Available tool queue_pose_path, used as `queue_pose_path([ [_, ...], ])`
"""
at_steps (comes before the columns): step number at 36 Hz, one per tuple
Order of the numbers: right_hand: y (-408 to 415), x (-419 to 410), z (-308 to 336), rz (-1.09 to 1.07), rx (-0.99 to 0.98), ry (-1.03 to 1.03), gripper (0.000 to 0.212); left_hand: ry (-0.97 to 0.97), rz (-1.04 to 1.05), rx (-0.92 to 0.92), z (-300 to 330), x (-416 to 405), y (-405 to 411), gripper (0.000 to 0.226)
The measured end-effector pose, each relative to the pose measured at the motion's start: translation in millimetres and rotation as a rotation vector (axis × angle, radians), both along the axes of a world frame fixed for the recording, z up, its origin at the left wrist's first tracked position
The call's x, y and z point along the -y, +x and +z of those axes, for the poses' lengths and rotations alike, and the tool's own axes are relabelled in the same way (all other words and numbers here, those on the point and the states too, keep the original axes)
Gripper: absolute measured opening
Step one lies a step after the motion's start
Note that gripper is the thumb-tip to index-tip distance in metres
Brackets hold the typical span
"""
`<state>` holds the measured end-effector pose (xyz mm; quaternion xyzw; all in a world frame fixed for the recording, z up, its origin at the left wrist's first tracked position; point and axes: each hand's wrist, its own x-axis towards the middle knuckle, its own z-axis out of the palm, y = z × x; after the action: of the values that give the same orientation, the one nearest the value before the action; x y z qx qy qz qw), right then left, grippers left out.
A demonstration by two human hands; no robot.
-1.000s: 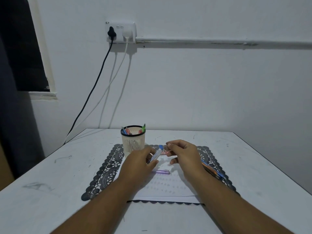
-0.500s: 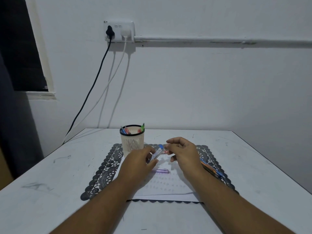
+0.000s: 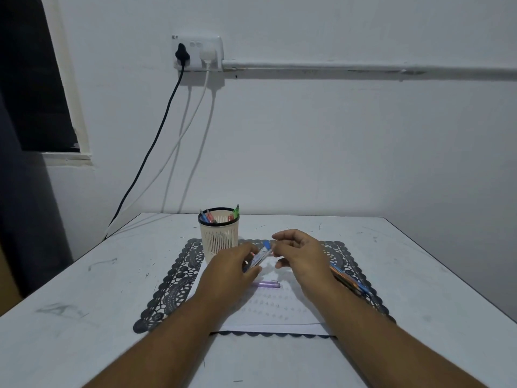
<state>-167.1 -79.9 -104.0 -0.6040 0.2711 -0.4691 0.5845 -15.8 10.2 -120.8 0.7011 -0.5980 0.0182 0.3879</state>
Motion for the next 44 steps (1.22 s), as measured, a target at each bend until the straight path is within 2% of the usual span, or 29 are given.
queue_pose_path([
  [32, -2.5, -2.8, 2.7, -0.010, 0.022, 0.041, 0.010, -0.007, -0.027, -0.027, -1.7, 0.9, 1.2, 0.029],
  [37, -2.4, -4.9, 3.2, 0.014, 0.036, 0.034, 0.011, -0.026, -0.041, -0.092, -4.2, 0.7, 0.2, 0.040],
  [44, -2.0, -3.6, 2.8, 0.017, 0.024, 0.030, 0.008, -0.026, -0.041, -0.062, -4.9, 1.5, 1.5, 0.053],
])
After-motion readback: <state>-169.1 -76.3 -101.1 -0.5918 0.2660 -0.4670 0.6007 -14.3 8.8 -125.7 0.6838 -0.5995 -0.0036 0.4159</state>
